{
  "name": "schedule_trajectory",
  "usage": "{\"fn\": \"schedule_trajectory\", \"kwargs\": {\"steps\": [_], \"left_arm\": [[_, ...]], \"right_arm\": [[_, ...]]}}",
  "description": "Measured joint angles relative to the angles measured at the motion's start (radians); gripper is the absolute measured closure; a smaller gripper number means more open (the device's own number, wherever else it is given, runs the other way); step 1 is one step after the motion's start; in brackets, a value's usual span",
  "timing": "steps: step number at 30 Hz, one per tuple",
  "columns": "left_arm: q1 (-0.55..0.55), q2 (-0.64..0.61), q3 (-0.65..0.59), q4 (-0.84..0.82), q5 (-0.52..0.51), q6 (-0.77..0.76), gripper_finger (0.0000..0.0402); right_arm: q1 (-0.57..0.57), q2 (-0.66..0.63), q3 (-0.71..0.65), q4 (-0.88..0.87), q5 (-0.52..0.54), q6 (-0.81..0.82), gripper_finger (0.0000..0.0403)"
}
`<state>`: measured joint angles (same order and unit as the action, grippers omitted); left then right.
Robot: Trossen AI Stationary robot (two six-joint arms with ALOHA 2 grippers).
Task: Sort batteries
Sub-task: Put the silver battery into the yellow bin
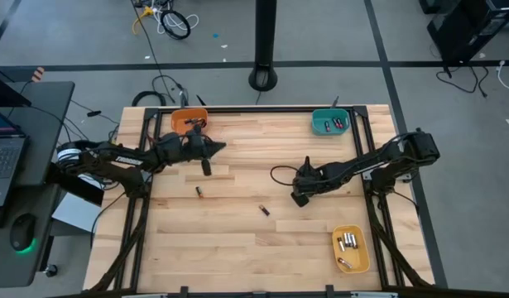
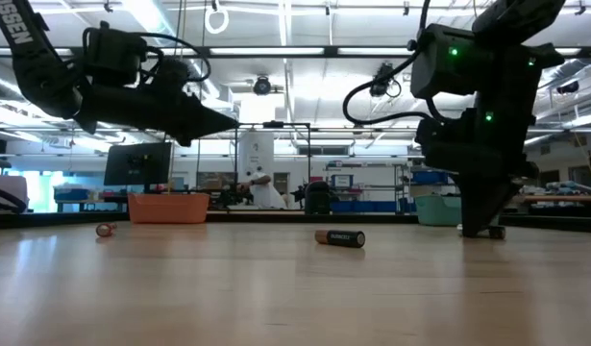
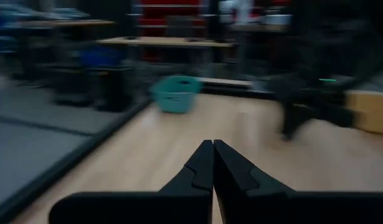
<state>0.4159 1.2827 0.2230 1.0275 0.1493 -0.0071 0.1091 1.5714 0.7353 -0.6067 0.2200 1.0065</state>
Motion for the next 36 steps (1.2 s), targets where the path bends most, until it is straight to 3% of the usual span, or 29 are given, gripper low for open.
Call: {"fn": "schedule_trajectory", "kwargs": {"steps": [5, 13, 21, 27, 30, 36], "left_arm": [[-0.019, 0.0, 0.0, -0.003, 0.182, 0.01, 0.039], [-0.038, 0.0, 0.0, -0.008, 0.199, 0.055, 0.039], [-0.039, 0.0, 0.001, -0.086, 0.192, 0.053, 0.039], [-0.039, 0.0, 0.001, -0.094, 0.16, 0.065, 0.039], [-0.039, 0.0, 0.001, -0.084, 0.16, 0.083, 0.039], [-0.038, 0.0, 0.025, -0.079, 0.16, 0.086, 0.039]], "right_arm": [[0.002, -0.027, 0.031, -0.066, -0.039, -0.066, 0.0349], [0.098, -0.101, 0.171, -0.21, -0.125, 0.009, 0.0349], [0.32, -0.154, 0.313, -0.378, -0.337, 0.435, 0.0349], [0.511, -0.152, 0.294, -0.391, -0.565, 0.78, 0.0349], [0.588, -0.152, 0.275, -0.385, -0.572, 0.921, 0.0349], [0.676, -0.151, 0.173, -0.243, -0.45, 1.129, 0.0349]]}}
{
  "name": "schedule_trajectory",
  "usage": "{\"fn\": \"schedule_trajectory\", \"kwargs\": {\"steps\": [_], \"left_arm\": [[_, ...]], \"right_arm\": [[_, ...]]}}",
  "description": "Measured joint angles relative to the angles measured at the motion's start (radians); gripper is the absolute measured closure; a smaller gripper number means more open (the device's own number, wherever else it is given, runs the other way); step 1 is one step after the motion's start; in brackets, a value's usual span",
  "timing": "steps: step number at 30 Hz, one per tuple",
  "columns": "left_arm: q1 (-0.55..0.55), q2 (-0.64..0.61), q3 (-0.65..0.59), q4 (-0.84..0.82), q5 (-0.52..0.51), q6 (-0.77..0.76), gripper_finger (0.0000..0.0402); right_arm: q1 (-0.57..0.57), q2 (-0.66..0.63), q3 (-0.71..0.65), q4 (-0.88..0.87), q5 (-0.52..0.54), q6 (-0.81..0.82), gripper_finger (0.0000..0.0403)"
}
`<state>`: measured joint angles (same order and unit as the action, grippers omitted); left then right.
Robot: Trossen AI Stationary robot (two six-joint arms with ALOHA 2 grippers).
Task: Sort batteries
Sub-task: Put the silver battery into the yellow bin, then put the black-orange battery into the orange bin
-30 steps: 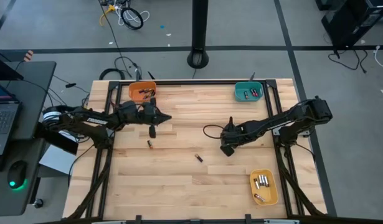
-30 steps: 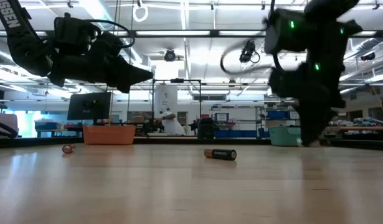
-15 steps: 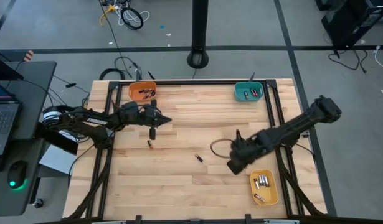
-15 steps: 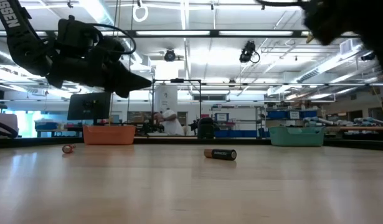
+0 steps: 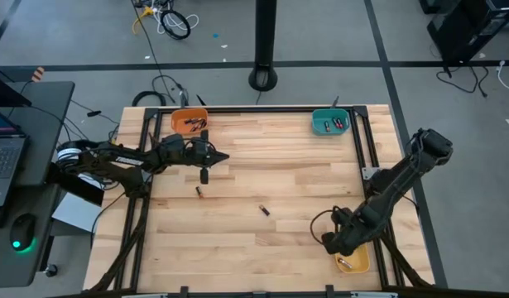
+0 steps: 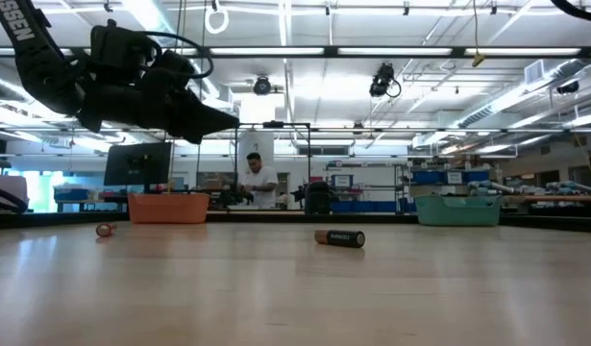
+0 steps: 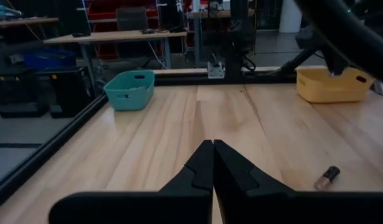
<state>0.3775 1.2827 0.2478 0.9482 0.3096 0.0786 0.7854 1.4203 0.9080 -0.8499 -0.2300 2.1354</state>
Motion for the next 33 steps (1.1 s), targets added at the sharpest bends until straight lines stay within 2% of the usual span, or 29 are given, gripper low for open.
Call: {"fn": "schedule_trajectory", "kwargs": {"steps": [5, 15, 17, 23, 27, 30, 33], "left_arm": [[0.0, 0.0, 0.021, -0.002, 0.0, 0.0, 0.039], [0.0, 0.0, 0.023, -0.009, -0.001, -0.002, 0.039], [0.0, 0.0, 0.023, -0.009, -0.001, -0.003, 0.039], [0.0, 0.0, 0.023, -0.013, -0.036, -0.003, 0.039], [0.0, 0.0, 0.023, -0.03, -0.039, -0.002, 0.039], [0.0, 0.0, 0.023, -0.049, -0.039, -0.002, 0.039], [0.0, 0.0, 0.023, -0.062, -0.039, -0.034, 0.039]], "right_arm": [[0.036, 0.033, -0.035, 0.005, 0.08, 0.07, 0.0349], [0.037, 0.109, -0.048, 0.011, 0.075, 0.066, 0.0346], [0.037, 0.109, -0.048, 0.01, 0.058, 0.064, 0.0326], [0.036, 0.109, -0.046, 0.004, -0.008, 0.034, 0.0228], [0.027, 0.1, -0.023, -0.009, -0.033, -0.029, 0.0192], [0.008, 0.067, 0.016, -0.075, -0.033, -0.118, 0.02], [-0.019, 0.038, 0.078, -0.24, 0.013, -0.239, 0.0247]]}}
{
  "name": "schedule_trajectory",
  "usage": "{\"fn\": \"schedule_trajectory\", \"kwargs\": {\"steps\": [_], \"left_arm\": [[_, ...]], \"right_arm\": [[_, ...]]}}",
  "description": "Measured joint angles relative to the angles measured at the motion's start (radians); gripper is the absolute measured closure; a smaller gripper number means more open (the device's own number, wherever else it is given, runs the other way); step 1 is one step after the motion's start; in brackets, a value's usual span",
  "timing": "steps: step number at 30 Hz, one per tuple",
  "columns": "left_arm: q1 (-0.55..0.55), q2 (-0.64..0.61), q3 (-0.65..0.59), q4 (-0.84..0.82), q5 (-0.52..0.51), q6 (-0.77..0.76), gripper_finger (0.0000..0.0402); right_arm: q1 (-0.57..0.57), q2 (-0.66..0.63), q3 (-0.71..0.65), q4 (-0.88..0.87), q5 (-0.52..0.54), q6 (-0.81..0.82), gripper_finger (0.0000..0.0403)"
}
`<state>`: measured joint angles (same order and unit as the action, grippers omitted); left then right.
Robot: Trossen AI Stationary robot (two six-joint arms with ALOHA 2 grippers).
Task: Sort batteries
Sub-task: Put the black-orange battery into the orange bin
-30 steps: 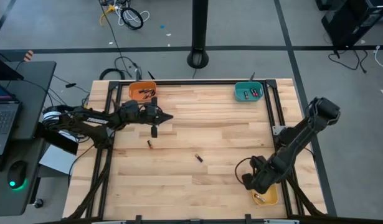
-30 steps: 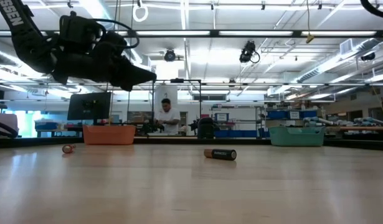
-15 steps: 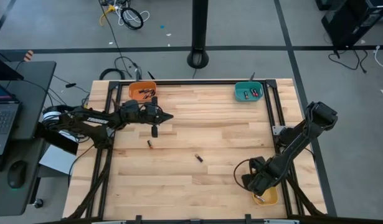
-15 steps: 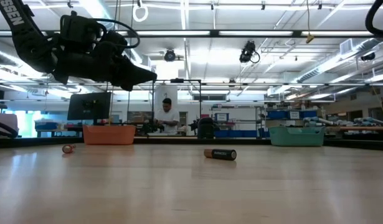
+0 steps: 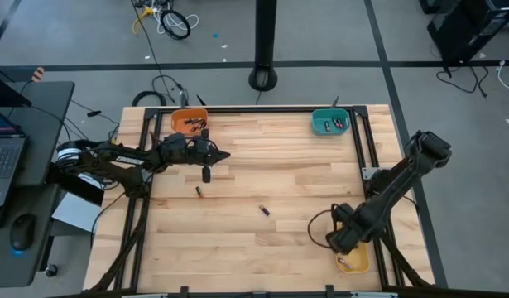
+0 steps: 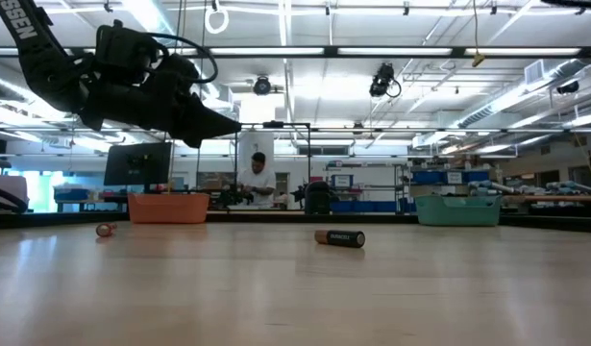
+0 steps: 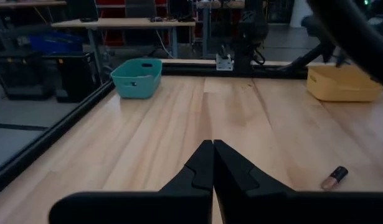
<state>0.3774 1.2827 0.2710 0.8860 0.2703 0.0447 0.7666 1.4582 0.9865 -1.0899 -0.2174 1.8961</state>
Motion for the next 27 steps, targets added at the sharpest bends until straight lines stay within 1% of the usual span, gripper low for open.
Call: {"fn": "schedule_trajectory", "kwargs": {"steps": [3, 5, 6, 7, 9, 11, 13, 15, 17, 18, 20, 23, 27], "left_arm": [[-0.012, 0.0, 0.0, -0.006, 0.01, -0.014, 0.039], [-0.025, 0.0, 0.0, -0.025, 0.023, -0.01, 0.039], [-0.034, 0.0, 0.0, -0.039, 0.029, -0.007, 0.039], [-0.043, 0.0, 0.0, -0.056, 0.03, -0.006, 0.039], [-0.062, 0.0, 0.0, -0.096, 0.03, 0.0, 0.039], [-0.082, 0.0, 0.009, -0.14, 0.03, 0.017, 0.039], [-0.108, 0.0, 0.042, -0.22, 0.03, 0.034, 0.039], [-0.136, 0.0, 0.098, -0.353, 0.031, 0.052, 0.039], [-0.17, 0.0, 0.163, -0.51, 0.023, 0.083, 0.039], [-0.186, 0.0, 0.189, -0.571, 0.002, 0.094, 0.039], [-0.212, 0.0, 0.22, -0.638, -0.044, 0.113, 0.039], [-0.222, 0.0, 0.222, -0.65, -0.096, 0.109, 0.039], [-0.222, 0.0, 0.202, -0.629, -0.135, 0.075, 0.039]], "right_arm": [[-0.044, -0.038, 0.051, -0.158, 0.092, -0.139, 0.0321], [-0.086, -0.07, 0.06, -0.224, 0.163, -0.246, 0.0373], [-0.111, -0.085, 0.06, -0.237, 0.198, -0.308, 0.0387], [-0.143, -0.103, 0.056, -0.237, 0.234, -0.374, 0.039], [-0.215, -0.133, 0.045, -0.221, 0.305, -0.507, 0.0382], [-0.3, -0.155, 0.03, -0.169, 0.386, -0.63, 0.0375], [-0.386, -0.167, 0.012, -0.066, 0.445, -0.786, 0.0376], [-0.468, -0.172, -0.013, 0.065, 0.468, -0.954, 0.0384], [-0.54, -0.164, -0.04, 0.222, 0.458, -1.103, 0.0392], [-0.572, -0.153, -0.054, 0.307, 0.442, -1.156, 0.0394], [-0.618, -0.123, -0.085, 0.471, 0.401, -1.217, 0.0392], [-0.637, -0.051, -0.103, 0.629, 0.325, -1.251, 0.0366], [-0.595, 0.057, -0.103, 0.728, 0.302, -1.222, 0.0314]]}}
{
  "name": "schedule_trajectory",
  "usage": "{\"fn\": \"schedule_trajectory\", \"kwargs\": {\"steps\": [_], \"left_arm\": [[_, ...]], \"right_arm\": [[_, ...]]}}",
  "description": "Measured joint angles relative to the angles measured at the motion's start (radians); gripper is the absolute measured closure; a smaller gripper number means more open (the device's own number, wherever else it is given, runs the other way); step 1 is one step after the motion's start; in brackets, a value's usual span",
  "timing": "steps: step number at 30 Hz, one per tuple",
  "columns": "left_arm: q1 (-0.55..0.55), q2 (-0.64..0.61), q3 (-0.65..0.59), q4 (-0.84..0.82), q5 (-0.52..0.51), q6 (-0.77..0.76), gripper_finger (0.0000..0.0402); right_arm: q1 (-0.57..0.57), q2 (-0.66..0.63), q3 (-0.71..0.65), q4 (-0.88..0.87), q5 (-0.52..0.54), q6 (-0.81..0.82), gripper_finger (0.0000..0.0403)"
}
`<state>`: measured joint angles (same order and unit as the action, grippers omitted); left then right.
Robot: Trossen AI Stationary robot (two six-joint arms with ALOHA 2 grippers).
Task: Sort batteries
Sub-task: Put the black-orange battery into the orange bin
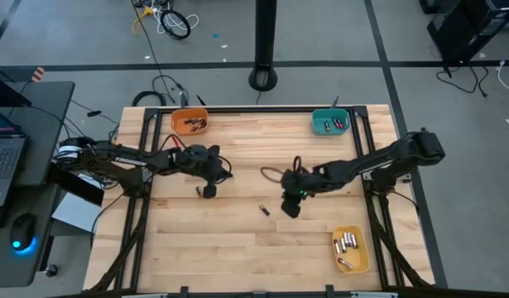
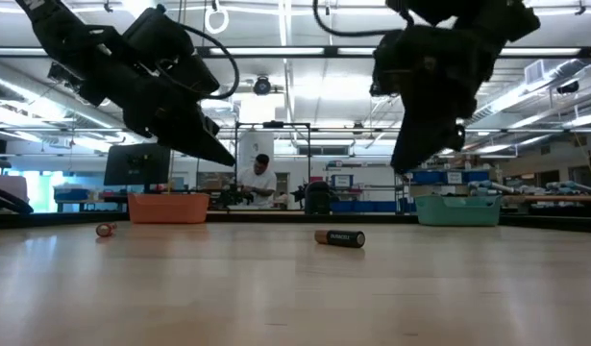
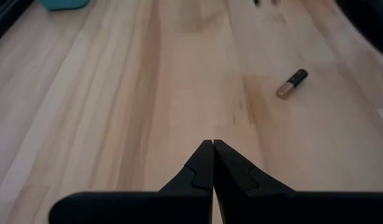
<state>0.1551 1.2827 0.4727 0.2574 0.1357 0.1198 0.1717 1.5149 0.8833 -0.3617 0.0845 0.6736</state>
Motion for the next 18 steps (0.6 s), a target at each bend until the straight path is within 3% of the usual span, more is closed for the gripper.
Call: {"fn": "schedule_trajectory", "kwargs": {"steps": [4, 7, 12, 18], "left_arm": [[0.0, 0.0, -0.028, 0.075, -0.007, -0.019, 0.039], [0.0, 0.0, -0.033, 0.092, -0.007, -0.019, 0.039], [0.0, 0.0, -0.033, 0.092, -0.007, -0.019, 0.039], [0.0, 0.0, -0.033, 0.091, -0.007, -0.019, 0.039]], "right_arm": [[0.051, 0.095, 0.021, 0.035, 0.012, 0.051, 0.0274], [0.09, 0.149, 0.066, 0.04, 0.097, 0.07, 0.0256], [0.138, 0.217, 0.138, 0.047, 0.207, 0.067, 0.0249], [0.151, 0.299, 0.164, 0.129, 0.25, 0.053, 0.0249]]}}
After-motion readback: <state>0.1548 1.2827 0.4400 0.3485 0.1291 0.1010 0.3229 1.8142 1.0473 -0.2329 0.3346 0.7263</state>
